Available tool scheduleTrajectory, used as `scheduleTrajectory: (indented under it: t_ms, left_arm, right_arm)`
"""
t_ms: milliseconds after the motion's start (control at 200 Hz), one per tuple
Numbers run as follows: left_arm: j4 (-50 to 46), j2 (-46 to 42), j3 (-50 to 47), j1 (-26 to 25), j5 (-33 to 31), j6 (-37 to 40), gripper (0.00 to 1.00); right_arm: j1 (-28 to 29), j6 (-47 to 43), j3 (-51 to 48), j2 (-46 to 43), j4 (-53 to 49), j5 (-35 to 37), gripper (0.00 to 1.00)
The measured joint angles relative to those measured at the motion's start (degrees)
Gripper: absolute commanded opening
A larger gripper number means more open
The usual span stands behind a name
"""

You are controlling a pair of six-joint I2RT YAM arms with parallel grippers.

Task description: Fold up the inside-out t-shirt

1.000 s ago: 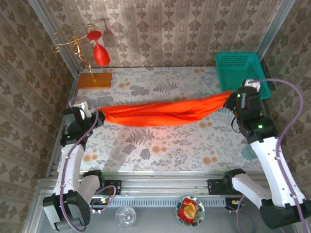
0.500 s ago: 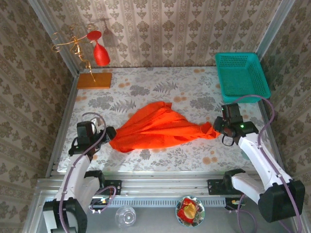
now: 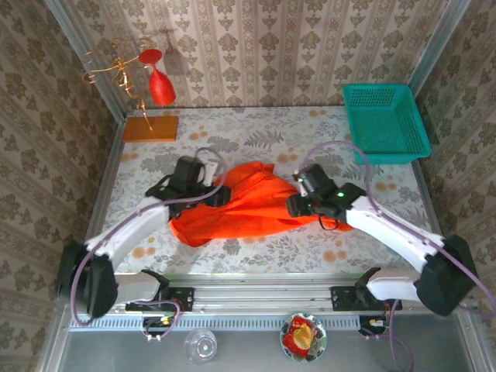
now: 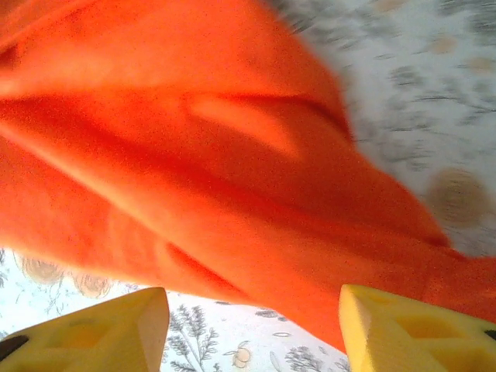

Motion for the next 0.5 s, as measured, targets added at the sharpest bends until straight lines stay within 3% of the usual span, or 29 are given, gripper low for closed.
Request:
scheduleTrajectory:
  t_ms: [90,195,275,420,465,500]
  left_arm:
    - [-2.12,6.91,5.46,-3.19,-1.7,3.37,0.65]
    - [-3.76,11.76,8.81,-5.75,-3.1,6.32,0.66]
    - [-4.39,12.63,9.07,-6.93,-3.19,7.87,0.66]
    - [-2.34,11.1,7.13,-7.28,-1.05,10.08,0.66]
    - [-1.31,10.23,5.9,-7.23,-0.28,10.56,0.67]
    - [-0.76,9.57,4.98,-7.23,0.33,10.97,0.67]
  right_arm:
    - [3.45,-3.89,1.81,6.27,-0.35,0.96,0.78]
    - [5.66,-6.73,3.32,12.07,-0.72,4.46,0.75]
    - [6.03,-8.81,4.24,15.32,-1.25,7.85,0.58]
    - [5.99,-10.43,7.19,17.81,-2.25,12.79,0.09]
    - [5.81,-10.34,8.46,17.84,-2.25,13.73,0.0]
    - [5.55,-10.62,9.75,17.79,-2.16,14.21,0.0]
